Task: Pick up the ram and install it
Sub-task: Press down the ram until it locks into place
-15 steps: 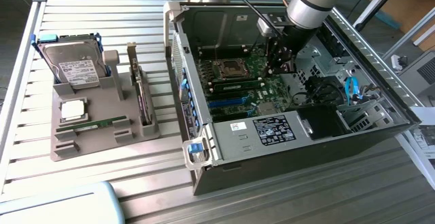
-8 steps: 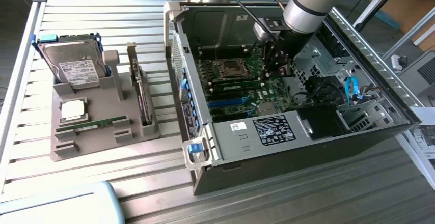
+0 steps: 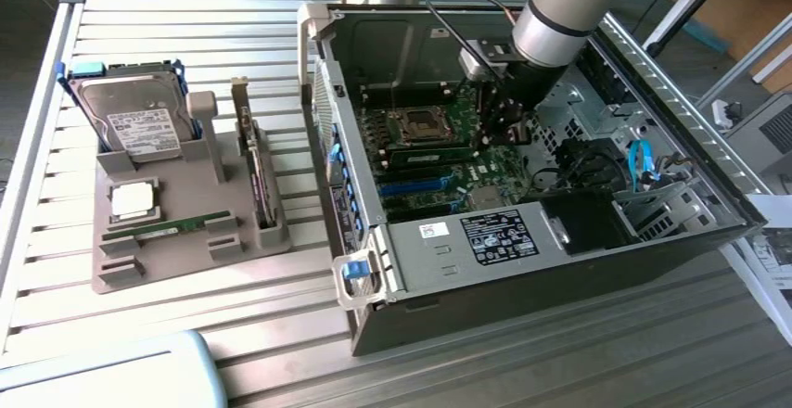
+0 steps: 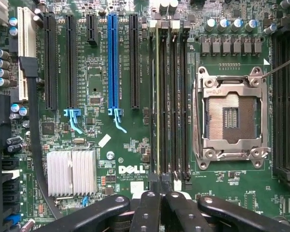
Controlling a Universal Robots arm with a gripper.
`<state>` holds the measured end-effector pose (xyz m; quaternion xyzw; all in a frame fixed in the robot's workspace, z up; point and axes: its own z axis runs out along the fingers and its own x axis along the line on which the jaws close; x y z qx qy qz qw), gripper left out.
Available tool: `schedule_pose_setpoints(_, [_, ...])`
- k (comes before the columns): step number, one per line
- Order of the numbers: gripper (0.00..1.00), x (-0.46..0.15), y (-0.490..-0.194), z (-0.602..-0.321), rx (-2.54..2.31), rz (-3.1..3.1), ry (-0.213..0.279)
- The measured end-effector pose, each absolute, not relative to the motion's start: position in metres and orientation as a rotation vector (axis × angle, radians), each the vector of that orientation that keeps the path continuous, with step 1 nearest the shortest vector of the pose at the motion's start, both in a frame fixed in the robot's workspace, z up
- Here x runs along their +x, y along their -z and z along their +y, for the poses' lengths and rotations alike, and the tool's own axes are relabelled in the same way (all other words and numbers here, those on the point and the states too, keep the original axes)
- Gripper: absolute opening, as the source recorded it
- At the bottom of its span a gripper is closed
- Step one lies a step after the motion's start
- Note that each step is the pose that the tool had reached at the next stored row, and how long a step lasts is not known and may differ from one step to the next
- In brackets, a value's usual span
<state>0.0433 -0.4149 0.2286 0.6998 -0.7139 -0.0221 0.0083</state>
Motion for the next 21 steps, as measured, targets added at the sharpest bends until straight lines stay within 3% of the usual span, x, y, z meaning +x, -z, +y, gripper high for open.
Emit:
schedule_pose_setpoints(7, [0.10,0.043,-0.256,-0.415,2.188,-2.232,0.067])
schedule_pose_setpoints(21, [0.10,-0.024,-0.256,-0.415,2.188,-2.233,0.067])
